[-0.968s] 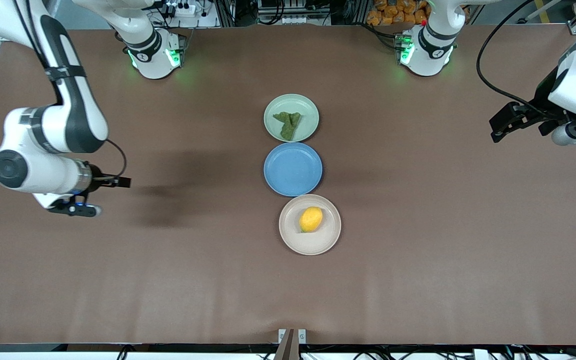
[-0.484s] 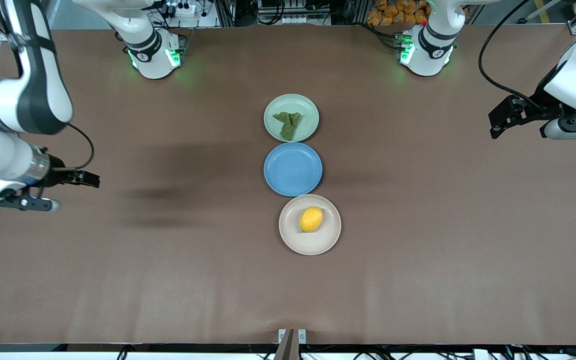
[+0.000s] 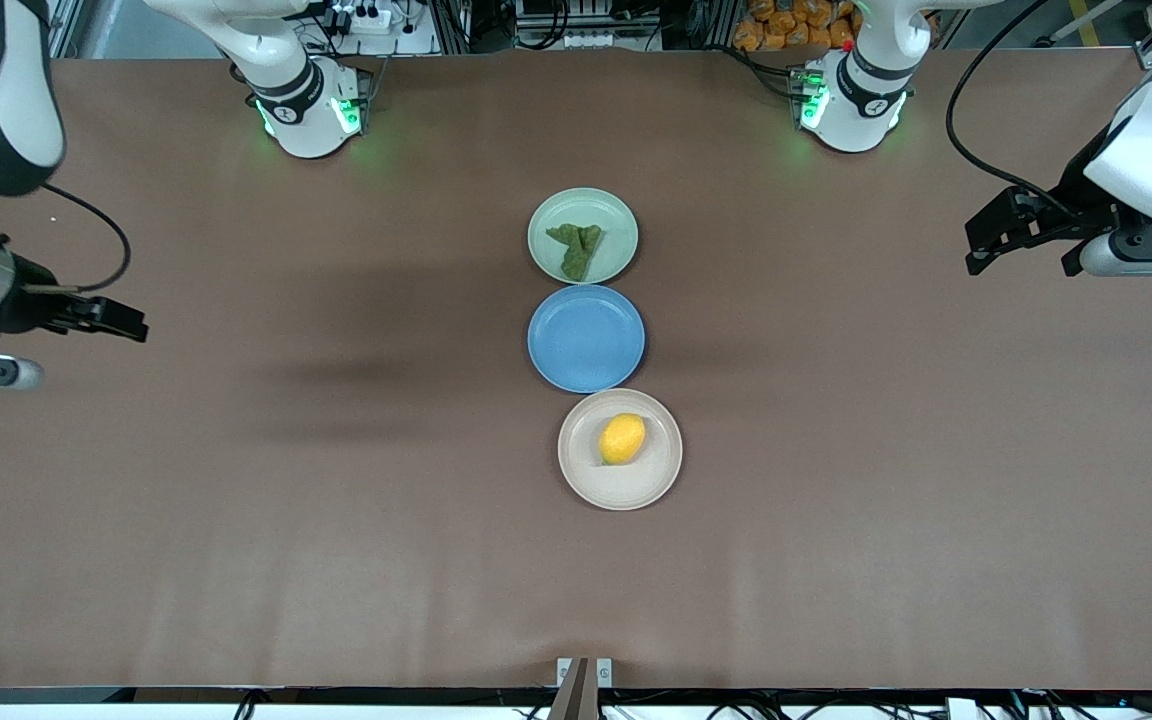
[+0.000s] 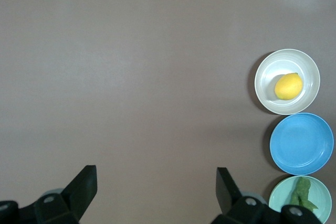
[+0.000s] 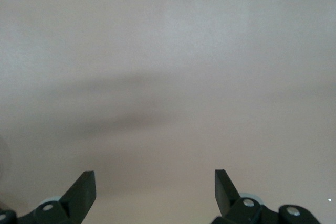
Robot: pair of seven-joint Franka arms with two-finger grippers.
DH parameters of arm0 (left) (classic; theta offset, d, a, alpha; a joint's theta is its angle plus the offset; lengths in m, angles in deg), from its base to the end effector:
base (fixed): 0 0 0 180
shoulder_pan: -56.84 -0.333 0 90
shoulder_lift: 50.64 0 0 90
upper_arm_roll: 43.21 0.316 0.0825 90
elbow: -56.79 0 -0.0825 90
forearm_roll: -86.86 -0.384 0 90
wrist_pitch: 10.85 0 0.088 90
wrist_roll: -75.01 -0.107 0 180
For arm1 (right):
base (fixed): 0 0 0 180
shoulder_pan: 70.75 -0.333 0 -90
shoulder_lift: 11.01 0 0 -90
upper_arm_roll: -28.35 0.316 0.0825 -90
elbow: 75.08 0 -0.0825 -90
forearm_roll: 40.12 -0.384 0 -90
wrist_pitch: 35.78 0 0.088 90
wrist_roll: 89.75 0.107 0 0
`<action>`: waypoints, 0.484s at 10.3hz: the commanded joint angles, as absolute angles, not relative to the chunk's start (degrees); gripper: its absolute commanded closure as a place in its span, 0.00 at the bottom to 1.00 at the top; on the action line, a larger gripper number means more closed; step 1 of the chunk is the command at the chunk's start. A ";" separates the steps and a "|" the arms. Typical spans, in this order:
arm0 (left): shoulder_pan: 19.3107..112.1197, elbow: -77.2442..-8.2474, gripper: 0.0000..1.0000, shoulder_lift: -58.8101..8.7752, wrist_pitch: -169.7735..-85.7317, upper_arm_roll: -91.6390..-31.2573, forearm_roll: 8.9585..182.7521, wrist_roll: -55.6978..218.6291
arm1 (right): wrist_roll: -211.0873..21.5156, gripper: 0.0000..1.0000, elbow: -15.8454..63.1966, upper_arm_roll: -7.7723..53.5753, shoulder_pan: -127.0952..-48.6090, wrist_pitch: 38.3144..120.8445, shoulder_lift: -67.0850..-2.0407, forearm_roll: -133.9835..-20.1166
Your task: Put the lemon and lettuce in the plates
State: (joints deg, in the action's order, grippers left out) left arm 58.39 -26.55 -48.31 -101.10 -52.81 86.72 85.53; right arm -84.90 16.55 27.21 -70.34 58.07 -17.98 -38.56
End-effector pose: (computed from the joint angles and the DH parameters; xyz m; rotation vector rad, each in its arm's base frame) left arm 0.5578 -0.1074 0.6573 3.1198 -0.0164 0.1221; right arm 0.5908 -0.0181 0.5469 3.1025 -0.1688 -0.1275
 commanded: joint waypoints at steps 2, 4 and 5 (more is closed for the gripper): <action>58.16 -27.23 0.00 -48.79 -101.73 -52.79 87.83 85.12 | -85.62 0.00 9.66 27.65 -70.14 49.76 -16.37 -38.27; 57.98 -27.15 0.00 -48.71 -101.73 -52.62 87.83 84.60 | -85.62 0.00 7.98 27.65 -70.05 48.95 -16.28 -38.27; 57.81 -27.06 0.00 -48.71 -101.73 -52.61 88.09 84.94 | -85.54 0.00 6.84 27.65 -69.96 48.95 -16.28 -38.36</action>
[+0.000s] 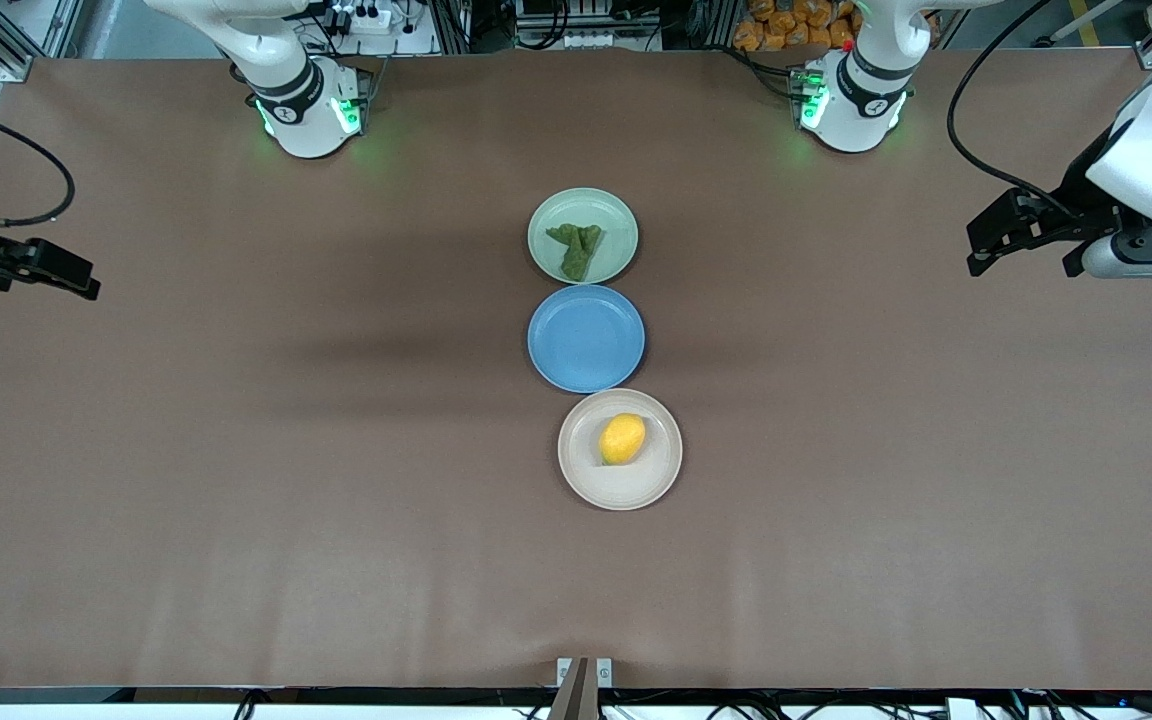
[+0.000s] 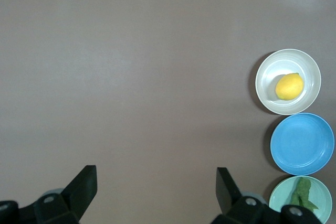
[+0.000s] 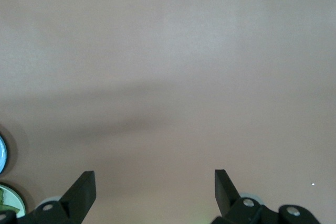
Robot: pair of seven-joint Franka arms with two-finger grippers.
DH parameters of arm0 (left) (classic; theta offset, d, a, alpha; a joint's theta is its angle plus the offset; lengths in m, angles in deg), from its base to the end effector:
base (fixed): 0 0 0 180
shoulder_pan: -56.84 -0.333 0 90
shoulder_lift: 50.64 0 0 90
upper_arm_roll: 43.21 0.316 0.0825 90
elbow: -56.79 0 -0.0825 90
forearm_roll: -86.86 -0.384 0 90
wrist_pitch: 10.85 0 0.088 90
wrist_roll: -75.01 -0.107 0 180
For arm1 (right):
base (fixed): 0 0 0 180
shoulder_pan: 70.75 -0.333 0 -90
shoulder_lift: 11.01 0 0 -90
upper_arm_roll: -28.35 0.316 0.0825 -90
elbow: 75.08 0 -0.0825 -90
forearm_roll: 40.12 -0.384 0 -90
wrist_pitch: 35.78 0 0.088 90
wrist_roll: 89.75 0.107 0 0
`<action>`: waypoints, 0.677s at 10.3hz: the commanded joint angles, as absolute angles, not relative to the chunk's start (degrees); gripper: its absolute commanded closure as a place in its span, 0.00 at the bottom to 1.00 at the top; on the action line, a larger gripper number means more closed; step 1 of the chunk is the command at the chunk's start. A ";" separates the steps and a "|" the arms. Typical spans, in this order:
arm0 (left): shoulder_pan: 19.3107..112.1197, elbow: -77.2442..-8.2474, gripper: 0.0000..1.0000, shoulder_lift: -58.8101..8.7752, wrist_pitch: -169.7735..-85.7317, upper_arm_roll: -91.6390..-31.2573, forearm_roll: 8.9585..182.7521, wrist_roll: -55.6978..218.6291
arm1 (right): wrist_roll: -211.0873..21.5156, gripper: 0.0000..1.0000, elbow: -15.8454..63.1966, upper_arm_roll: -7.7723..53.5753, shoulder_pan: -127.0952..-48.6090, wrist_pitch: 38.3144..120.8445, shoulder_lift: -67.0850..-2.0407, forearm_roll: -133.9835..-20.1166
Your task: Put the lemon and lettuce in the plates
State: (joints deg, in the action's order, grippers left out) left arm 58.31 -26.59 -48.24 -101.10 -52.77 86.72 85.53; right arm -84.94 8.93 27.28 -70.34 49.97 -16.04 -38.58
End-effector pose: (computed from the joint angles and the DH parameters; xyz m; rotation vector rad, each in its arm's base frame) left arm 0.5584 -0.1062 0.6563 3.1202 -0.0131 0.1192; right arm 0.5739 -0.0174 0.6177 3.1054 -0.1725 -0.0880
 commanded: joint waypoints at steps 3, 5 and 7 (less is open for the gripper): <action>57.63 -27.06 0.00 -48.71 -101.73 -51.74 87.57 84.07 | -85.62 0.00 6.39 27.73 -69.35 48.86 -15.85 -38.36; 57.63 -27.06 0.00 -48.44 -101.73 -51.12 87.31 83.98 | -85.62 0.00 6.39 28.26 -68.82 49.30 -15.14 -38.36; 57.63 -27.06 0.00 -48.09 -101.73 -51.12 86.78 83.98 | -85.62 0.00 6.13 28.26 -68.73 49.21 -15.14 -38.27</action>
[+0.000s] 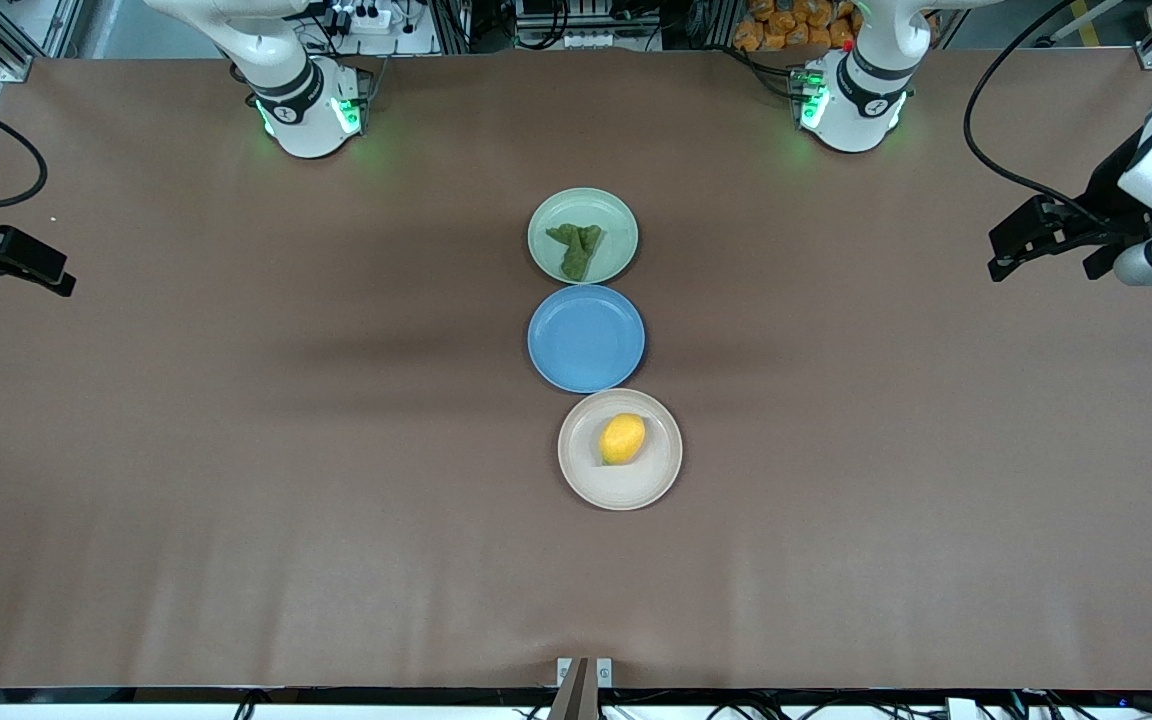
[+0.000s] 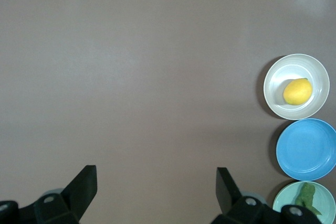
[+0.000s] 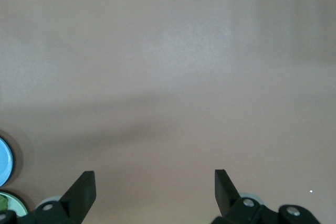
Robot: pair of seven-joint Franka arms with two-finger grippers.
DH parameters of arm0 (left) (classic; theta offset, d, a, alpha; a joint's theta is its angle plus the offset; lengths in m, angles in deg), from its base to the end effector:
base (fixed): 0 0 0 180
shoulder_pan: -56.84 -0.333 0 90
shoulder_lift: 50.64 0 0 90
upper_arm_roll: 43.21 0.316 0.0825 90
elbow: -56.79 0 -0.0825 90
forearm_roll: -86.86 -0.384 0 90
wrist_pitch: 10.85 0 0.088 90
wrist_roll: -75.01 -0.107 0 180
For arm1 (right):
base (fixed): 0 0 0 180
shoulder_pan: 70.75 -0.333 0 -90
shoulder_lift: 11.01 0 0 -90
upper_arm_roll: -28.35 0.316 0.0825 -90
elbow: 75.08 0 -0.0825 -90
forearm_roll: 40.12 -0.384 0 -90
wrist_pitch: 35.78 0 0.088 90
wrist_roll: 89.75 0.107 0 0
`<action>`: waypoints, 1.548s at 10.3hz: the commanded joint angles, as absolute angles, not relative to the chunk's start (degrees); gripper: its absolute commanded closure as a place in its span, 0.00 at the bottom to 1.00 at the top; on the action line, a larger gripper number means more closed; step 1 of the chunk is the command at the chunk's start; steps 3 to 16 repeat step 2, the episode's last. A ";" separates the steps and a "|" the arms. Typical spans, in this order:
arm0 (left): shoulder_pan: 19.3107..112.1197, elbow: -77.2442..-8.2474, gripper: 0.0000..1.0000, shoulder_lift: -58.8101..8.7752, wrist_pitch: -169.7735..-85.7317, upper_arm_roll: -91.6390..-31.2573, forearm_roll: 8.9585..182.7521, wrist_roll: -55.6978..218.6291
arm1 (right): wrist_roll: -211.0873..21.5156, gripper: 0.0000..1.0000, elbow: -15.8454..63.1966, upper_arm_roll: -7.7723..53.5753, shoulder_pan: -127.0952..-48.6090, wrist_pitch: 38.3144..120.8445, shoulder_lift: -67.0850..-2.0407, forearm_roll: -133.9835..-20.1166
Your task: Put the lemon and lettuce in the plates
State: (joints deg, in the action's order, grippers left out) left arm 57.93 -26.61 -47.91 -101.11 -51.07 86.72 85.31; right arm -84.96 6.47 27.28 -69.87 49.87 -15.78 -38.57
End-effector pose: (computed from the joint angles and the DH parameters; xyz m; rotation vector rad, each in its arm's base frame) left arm 0.5638 -0.0863 0.6528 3.1233 0.0375 0.1107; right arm 0.5727 -0.0221 0.6401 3.1072 -0.1858 -0.0171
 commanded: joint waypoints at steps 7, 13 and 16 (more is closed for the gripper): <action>57.63 -27.06 0.00 -48.09 -101.73 -51.12 86.78 83.98 | -85.62 0.00 6.13 28.26 -68.82 49.12 -15.14 -38.27; 57.63 -27.06 0.00 -48.09 -101.73 -51.12 86.78 83.98 | -85.62 0.00 6.13 28.26 -68.82 49.12 -15.14 -38.27; 57.63 -27.06 0.00 -48.09 -101.73 -51.12 86.78 83.98 | -85.62 0.00 6.13 28.26 -68.82 49.12 -15.14 -38.27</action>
